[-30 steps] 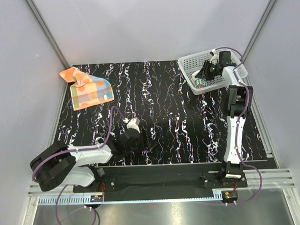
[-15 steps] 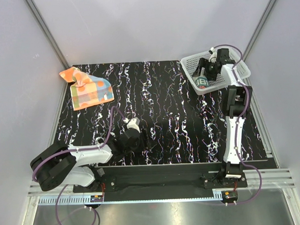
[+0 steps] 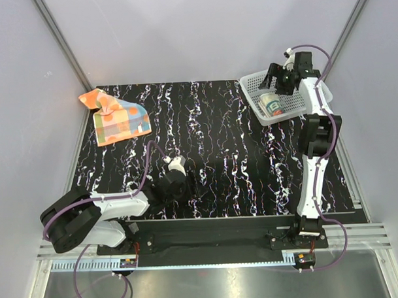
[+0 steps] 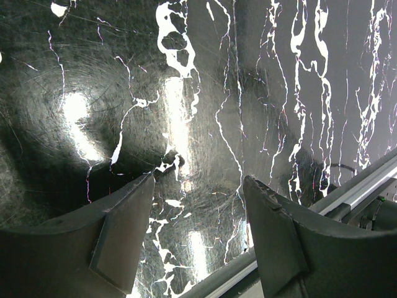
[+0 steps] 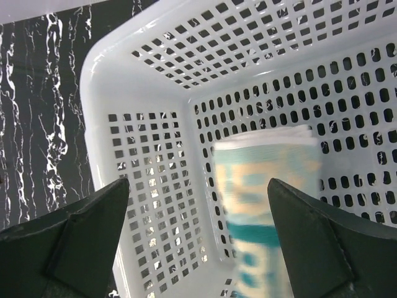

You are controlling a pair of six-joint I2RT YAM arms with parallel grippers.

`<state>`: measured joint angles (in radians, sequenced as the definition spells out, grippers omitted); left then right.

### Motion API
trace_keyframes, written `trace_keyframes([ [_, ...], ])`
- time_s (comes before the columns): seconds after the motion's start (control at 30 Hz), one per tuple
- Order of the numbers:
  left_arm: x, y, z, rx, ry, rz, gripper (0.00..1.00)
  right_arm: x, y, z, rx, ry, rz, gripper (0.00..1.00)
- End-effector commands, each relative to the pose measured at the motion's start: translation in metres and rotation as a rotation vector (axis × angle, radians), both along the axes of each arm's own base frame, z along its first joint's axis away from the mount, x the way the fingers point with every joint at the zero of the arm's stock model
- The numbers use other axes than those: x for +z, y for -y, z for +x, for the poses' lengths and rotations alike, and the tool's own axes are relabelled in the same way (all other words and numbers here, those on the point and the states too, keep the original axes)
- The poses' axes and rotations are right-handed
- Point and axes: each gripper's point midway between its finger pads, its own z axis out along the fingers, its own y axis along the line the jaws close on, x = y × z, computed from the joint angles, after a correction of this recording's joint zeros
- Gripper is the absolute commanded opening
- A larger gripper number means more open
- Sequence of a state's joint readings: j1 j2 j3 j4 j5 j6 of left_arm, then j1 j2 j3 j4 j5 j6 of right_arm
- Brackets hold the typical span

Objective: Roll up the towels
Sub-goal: Place the rolled towel into the container

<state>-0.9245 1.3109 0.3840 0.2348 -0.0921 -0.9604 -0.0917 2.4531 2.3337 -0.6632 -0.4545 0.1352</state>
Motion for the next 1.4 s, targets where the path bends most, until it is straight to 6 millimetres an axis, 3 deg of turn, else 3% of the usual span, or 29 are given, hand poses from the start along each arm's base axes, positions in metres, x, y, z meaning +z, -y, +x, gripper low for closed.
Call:
trace_keyframes([
  [0.0,-0.043,-0.034,-0.023,-0.017,-0.105,0.169,0.67,0.055,0.003,0.002,-0.022,0.097,-0.005,1.00],
  [0.1,-0.043,-0.033,-0.023,-0.018,-0.106,0.169,0.67,0.060,0.005,-0.001,-0.036,0.100,-0.013,1.00],
  [0.23,-0.043,-0.034,-0.024,-0.017,-0.106,0.170,0.67,0.050,0.029,-0.003,-0.160,0.079,-0.102,1.00],
  [0.27,-0.043,-0.033,-0.023,-0.016,-0.104,0.170,0.67,0.036,0.045,-0.007,-0.231,0.042,-0.139,1.00],
  [0.33,-0.043,-0.034,-0.023,-0.017,-0.105,0.169,0.67,0.035,0.055,-0.007,-0.261,0.054,-0.123,0.95],
  [0.5,-0.044,-0.034,-0.024,-0.018,-0.107,0.170,0.66,-0.005,0.086,-0.006,-0.380,-0.016,-0.046,0.87],
  [0.6,-0.043,-0.034,-0.024,-0.019,-0.105,0.169,0.66,-0.012,0.101,0.002,-0.418,0.005,-0.069,0.86],
  [0.7,-0.042,-0.033,-0.023,-0.019,-0.103,0.166,0.66,0.004,0.137,0.013,-0.507,0.070,-0.099,0.86],
  [0.8,-0.043,-0.033,-0.024,-0.019,-0.105,0.169,0.66,0.019,0.149,0.018,-0.543,0.120,-0.090,0.85],
  [0.9,-0.044,-0.034,-0.023,-0.019,-0.108,0.177,0.66,0.036,0.141,0.019,-0.515,0.160,-0.058,0.85],
  [0.93,-0.043,-0.033,-0.023,-0.020,-0.107,0.176,0.66,0.028,0.134,0.014,-0.499,0.145,-0.049,0.86],
  [1.0,-0.044,-0.033,-0.023,-0.022,-0.107,0.180,0.66,0.054,0.133,0.011,-0.495,0.212,-0.047,0.87],
  [1.03,-0.044,-0.033,-0.023,-0.022,-0.110,0.180,0.66,0.049,0.133,0.006,-0.498,0.202,-0.059,0.88],
  [1.2,-0.043,-0.033,-0.023,-0.017,-0.106,0.174,0.65,0.066,0.137,-0.002,-0.502,0.210,-0.094,0.89],
  [1.3,-0.044,-0.034,-0.023,-0.014,-0.108,0.179,0.64,0.082,0.129,-0.010,-0.490,0.228,-0.074,0.89],
  [1.33,-0.044,-0.034,-0.022,-0.014,-0.109,0.182,0.64,0.075,0.123,-0.017,-0.483,0.203,-0.054,0.89],
  [1.37,-0.043,-0.034,-0.022,-0.012,-0.107,0.182,0.63,0.095,0.116,-0.024,-0.477,0.234,-0.043,0.89],
])
